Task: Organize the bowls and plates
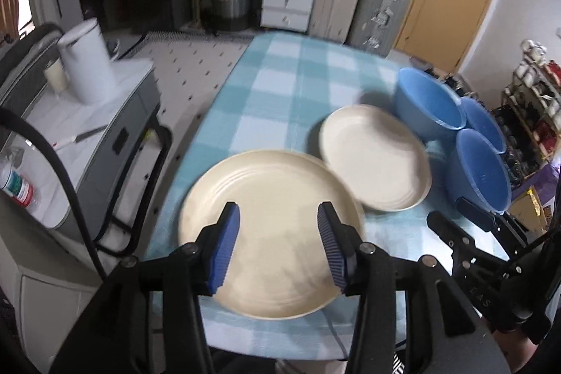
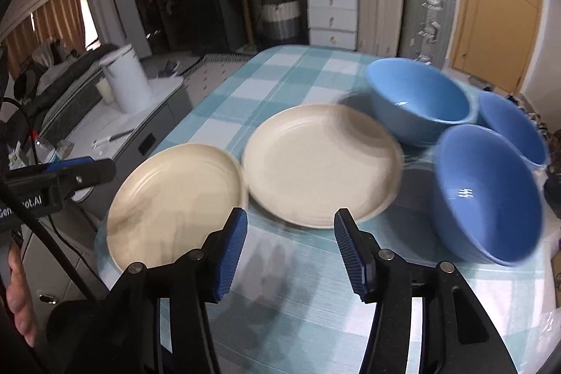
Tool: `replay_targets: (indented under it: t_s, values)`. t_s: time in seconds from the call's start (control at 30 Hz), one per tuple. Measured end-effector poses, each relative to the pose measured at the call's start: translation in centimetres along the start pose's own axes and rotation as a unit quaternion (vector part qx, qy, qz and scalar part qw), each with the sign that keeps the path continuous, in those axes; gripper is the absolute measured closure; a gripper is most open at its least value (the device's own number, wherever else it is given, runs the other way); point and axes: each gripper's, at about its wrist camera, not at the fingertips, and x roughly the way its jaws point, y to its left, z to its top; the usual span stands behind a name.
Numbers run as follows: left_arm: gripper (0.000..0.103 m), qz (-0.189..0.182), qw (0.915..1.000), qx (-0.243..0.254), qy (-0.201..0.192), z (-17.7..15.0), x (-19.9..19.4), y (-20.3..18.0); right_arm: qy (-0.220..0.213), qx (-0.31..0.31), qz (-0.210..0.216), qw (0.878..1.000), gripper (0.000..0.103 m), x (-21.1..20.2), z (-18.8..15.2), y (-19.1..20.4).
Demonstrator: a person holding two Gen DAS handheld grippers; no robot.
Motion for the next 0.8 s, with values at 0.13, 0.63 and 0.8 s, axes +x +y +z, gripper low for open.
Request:
replay_targets:
  t_s: [0.13,0.63,0.8]
  values:
    - [0.057,-0.012,0.9995,0.014,-0.024,-0.6,-0.9,-2.4,-0.034,0.016,-0.008,0.999,0.039,-2.6,-1.4,-2.4]
    - [0.052,-0.022,0.9904,0.073,-0.115,-4.1,-4.1,-8.9,-0.124,0.030,-0.050,0.991,0.029,-9.7,-7.2,-7.7]
    - [0.025,-0.013,0.9847,0.093,-0.147,-4.7,-4.3,-10.6,-0.161,0.054,-0.054,0.984,0.021,-11.9,-8.2,-8.9]
